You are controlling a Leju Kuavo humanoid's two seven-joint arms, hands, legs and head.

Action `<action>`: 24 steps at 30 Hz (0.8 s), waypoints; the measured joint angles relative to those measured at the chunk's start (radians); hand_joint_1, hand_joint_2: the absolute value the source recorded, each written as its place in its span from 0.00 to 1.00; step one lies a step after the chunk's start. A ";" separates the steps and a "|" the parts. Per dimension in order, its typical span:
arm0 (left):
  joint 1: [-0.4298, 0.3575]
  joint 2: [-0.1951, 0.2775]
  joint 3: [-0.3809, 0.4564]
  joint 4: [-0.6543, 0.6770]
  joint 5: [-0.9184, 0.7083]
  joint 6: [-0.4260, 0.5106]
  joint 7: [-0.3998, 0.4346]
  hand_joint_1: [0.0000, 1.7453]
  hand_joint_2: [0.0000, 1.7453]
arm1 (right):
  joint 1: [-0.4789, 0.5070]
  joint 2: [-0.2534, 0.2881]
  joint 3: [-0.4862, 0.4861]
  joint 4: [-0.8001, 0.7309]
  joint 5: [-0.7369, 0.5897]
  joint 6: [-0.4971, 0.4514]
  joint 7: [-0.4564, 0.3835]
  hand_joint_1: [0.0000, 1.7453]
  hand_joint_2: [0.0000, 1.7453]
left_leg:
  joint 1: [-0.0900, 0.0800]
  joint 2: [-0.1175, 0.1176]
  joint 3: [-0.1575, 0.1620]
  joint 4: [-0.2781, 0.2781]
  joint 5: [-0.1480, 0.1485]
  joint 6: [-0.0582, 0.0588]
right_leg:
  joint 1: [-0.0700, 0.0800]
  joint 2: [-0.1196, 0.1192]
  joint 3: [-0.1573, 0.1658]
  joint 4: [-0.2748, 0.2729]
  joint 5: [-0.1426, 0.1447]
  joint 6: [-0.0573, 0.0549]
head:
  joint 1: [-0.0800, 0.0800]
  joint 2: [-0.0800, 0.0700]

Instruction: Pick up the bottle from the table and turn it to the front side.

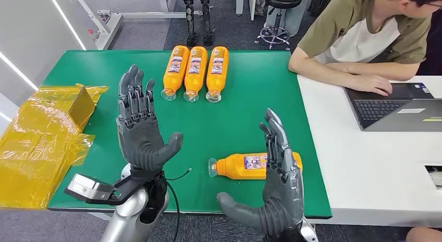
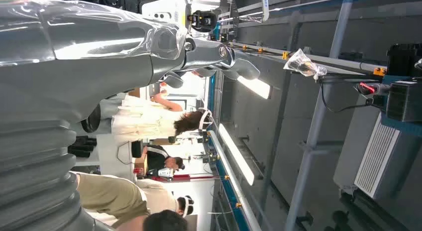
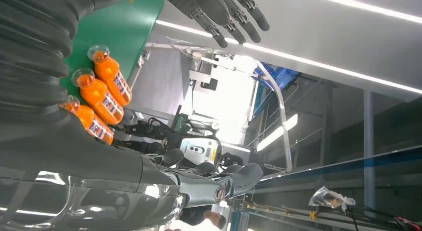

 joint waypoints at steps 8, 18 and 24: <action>0.000 0.000 0.001 0.000 0.028 -0.028 0.000 0.00 1.00 | -0.005 -0.002 0.000 0.003 0.041 -0.003 0.009 0.00 1.00 | 0.000 0.000 0.000 0.000 0.000 0.000 | 0.000 0.000 0.000 0.000 0.000 0.000 | 0.000 0.000; 0.000 -0.001 0.007 0.000 0.023 -0.048 0.000 0.00 1.00 | -0.052 -0.023 -0.043 0.005 0.265 -0.037 0.042 0.00 1.00 | 0.000 0.000 0.000 0.000 0.000 0.000 | 0.000 0.000 0.000 0.000 0.000 0.000 | 0.000 0.000; 0.000 -0.001 0.008 0.000 0.023 -0.050 0.000 0.00 1.00 | -0.054 -0.027 -0.049 0.005 0.269 -0.037 0.042 0.00 1.00 | 0.000 0.000 0.000 0.000 0.000 0.000 | 0.000 0.000 0.000 0.000 0.000 0.000 | 0.000 0.000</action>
